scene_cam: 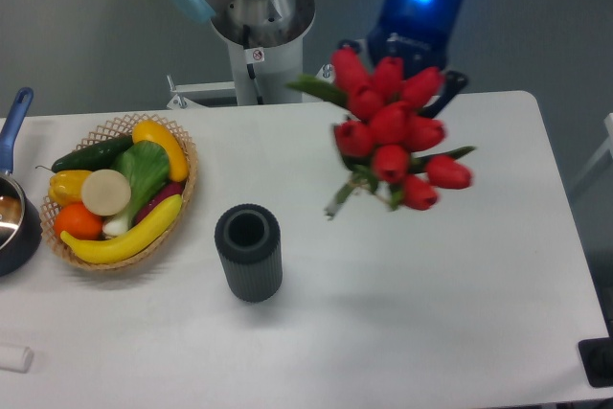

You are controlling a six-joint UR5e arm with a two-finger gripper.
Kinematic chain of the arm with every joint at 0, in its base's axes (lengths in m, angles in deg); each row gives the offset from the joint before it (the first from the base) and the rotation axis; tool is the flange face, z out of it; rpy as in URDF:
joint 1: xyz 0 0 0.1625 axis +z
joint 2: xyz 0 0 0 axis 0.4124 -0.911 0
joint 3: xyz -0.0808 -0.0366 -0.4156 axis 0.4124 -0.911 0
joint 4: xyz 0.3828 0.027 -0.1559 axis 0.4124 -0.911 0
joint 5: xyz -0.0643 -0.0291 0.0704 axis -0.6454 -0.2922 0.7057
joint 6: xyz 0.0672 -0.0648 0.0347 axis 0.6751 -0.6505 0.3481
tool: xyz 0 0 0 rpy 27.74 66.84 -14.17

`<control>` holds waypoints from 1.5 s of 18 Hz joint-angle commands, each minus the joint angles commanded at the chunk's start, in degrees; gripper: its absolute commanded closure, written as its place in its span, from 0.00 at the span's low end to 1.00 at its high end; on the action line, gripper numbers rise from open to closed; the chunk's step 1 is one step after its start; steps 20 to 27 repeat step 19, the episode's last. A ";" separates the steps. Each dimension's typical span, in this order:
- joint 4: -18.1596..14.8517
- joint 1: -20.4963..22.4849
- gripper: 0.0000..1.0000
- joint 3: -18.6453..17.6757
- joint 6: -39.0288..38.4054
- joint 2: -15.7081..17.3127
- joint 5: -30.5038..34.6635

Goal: Pick up the flowers from the vase

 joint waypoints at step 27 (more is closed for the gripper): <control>0.09 4.49 0.63 -2.20 3.70 -3.08 0.00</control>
